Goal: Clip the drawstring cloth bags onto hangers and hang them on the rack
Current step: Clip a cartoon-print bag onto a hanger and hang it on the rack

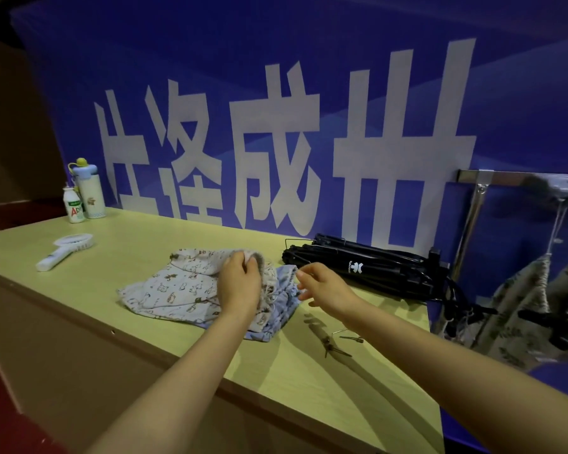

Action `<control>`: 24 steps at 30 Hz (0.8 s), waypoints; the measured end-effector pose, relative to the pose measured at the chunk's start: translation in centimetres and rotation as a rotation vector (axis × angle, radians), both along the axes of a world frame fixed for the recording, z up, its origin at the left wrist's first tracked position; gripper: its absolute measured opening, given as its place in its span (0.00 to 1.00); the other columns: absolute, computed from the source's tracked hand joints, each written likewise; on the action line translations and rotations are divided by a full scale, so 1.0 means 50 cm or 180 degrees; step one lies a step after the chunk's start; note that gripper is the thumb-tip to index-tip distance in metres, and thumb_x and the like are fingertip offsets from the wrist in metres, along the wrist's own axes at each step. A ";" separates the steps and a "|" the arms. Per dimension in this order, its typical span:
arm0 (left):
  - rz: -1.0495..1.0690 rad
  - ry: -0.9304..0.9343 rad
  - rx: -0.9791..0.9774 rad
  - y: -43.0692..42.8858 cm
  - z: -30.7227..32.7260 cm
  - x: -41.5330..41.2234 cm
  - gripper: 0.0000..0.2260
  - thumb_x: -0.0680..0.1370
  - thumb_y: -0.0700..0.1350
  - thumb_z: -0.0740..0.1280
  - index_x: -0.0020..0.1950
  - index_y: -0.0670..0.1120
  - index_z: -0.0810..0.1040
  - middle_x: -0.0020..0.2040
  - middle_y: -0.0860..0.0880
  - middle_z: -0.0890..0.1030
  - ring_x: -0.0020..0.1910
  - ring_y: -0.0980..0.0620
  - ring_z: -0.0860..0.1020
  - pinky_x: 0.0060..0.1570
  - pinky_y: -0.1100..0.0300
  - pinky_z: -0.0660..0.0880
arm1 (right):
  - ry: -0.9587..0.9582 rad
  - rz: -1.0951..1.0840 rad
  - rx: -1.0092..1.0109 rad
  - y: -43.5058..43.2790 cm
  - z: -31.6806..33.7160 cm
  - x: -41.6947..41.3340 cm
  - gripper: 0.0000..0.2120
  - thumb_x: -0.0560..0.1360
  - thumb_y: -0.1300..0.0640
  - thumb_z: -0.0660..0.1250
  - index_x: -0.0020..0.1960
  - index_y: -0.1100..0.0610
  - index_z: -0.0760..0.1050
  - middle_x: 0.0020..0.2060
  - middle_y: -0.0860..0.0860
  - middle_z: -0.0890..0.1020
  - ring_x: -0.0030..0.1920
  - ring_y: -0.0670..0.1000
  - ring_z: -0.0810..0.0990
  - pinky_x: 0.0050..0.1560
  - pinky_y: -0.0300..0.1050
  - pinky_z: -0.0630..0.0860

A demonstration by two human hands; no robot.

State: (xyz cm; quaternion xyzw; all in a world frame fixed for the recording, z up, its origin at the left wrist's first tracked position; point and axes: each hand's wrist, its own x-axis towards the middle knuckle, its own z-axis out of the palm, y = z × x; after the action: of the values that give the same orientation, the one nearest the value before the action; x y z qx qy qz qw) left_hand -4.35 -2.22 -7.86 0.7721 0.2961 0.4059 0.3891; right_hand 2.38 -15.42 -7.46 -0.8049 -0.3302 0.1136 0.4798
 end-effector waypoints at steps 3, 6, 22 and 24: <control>-0.0070 -0.0623 -0.0453 -0.025 0.055 -0.026 0.14 0.81 0.44 0.54 0.35 0.49 0.65 0.33 0.52 0.67 0.33 0.53 0.66 0.33 0.59 0.62 | 0.0231 0.0229 0.0207 0.015 0.023 -0.015 0.26 0.79 0.47 0.59 0.73 0.53 0.59 0.67 0.57 0.71 0.61 0.54 0.75 0.63 0.53 0.73; 0.0002 -0.1013 -0.0504 -0.045 0.103 -0.062 0.12 0.82 0.45 0.54 0.42 0.43 0.70 0.34 0.50 0.70 0.34 0.54 0.69 0.34 0.58 0.65 | 0.0318 0.0458 0.0225 0.034 0.046 -0.049 0.32 0.76 0.44 0.63 0.75 0.50 0.55 0.71 0.56 0.66 0.69 0.56 0.69 0.67 0.55 0.70; -0.0636 -0.1069 0.0140 -0.183 0.218 -0.265 0.15 0.77 0.44 0.61 0.31 0.43 0.69 0.27 0.44 0.66 0.27 0.55 0.66 0.28 0.65 0.66 | 0.0083 0.1550 0.0141 -0.048 0.146 -0.295 0.13 0.80 0.69 0.53 0.49 0.52 0.69 0.39 0.45 0.69 0.38 0.42 0.71 0.37 0.23 0.69; -0.0797 -0.0623 -0.0412 -0.172 0.186 -0.283 0.11 0.76 0.44 0.62 0.34 0.42 0.72 0.31 0.42 0.69 0.31 0.49 0.68 0.33 0.59 0.67 | -0.0078 0.1580 -0.0375 -0.060 0.121 -0.308 0.09 0.79 0.66 0.56 0.55 0.59 0.73 0.49 0.53 0.77 0.49 0.49 0.76 0.48 0.34 0.73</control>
State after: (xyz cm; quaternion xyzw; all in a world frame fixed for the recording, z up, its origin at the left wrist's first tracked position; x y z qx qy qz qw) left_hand -18.52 -10.81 1.42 0.7330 0.1839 0.4076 0.5125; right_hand -12.99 -18.42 -1.43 -0.7270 -0.5163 0.2373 0.3855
